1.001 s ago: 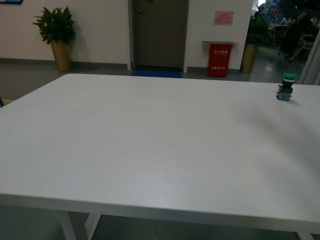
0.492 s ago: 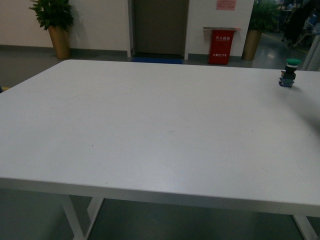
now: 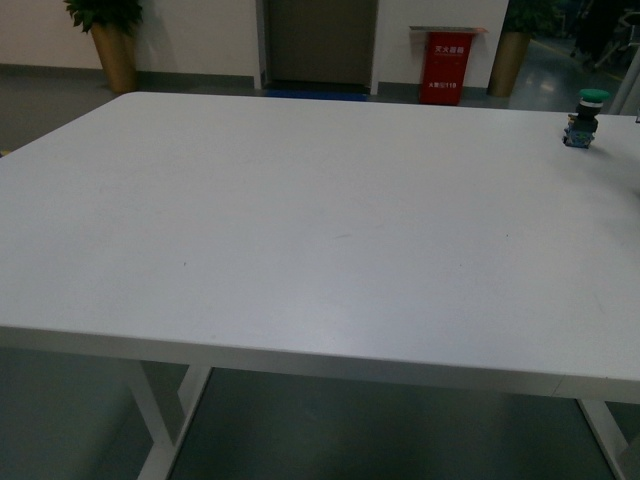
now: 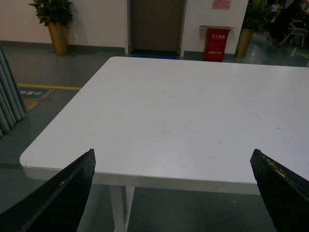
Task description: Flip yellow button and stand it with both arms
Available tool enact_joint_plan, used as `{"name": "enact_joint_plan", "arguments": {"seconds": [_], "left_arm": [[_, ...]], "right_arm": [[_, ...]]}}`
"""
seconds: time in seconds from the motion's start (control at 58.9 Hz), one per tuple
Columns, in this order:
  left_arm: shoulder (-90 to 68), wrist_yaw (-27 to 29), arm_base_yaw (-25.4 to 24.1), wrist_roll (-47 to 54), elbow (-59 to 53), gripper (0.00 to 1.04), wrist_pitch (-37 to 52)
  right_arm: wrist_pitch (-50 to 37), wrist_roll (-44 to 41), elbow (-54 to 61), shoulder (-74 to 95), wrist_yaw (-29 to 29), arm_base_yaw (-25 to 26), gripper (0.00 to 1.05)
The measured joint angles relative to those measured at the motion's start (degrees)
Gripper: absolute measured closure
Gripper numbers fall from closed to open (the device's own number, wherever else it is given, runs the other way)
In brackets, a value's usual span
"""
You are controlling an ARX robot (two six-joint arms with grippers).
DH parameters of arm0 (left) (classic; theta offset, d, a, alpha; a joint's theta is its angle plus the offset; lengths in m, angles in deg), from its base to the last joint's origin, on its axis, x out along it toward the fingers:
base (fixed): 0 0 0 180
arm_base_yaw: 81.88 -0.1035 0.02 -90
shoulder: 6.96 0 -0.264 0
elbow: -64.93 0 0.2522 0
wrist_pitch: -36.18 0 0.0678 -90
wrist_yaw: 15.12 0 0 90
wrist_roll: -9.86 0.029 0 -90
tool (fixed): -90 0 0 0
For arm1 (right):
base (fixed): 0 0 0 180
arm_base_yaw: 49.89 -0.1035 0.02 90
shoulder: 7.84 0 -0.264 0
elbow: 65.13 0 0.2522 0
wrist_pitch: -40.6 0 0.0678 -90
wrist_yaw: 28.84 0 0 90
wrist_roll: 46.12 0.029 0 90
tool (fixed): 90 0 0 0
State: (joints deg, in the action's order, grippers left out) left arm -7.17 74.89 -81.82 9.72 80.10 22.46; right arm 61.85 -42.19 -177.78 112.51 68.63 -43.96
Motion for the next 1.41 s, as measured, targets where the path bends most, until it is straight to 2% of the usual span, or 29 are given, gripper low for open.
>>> {"name": "enact_joint_plan", "arguments": {"seconds": [0.187, 1.255, 1.289, 1.408], "left_arm": [[0.0, 0.0, 0.0, 0.0, 0.0, 0.06, 0.0], [0.0, 0.0, 0.0, 0.0, 0.0, 0.06, 0.0], [0.0, 0.0, 0.0, 0.0, 0.0, 0.06, 0.0], [0.0, 0.0, 0.0, 0.0, 0.0, 0.06, 0.0]], "right_arm": [[1.3, 1.9, -3.8, 4.5, 0.9, 0.3, 0.77], [4.4, 3.4, -6.1, 9.9, 2.0, 0.1, 0.77], [4.3, 3.4, -6.1, 9.9, 2.0, 0.1, 0.74], [4.1, 3.4, -6.1, 9.9, 2.1, 0.3, 0.55]]}}
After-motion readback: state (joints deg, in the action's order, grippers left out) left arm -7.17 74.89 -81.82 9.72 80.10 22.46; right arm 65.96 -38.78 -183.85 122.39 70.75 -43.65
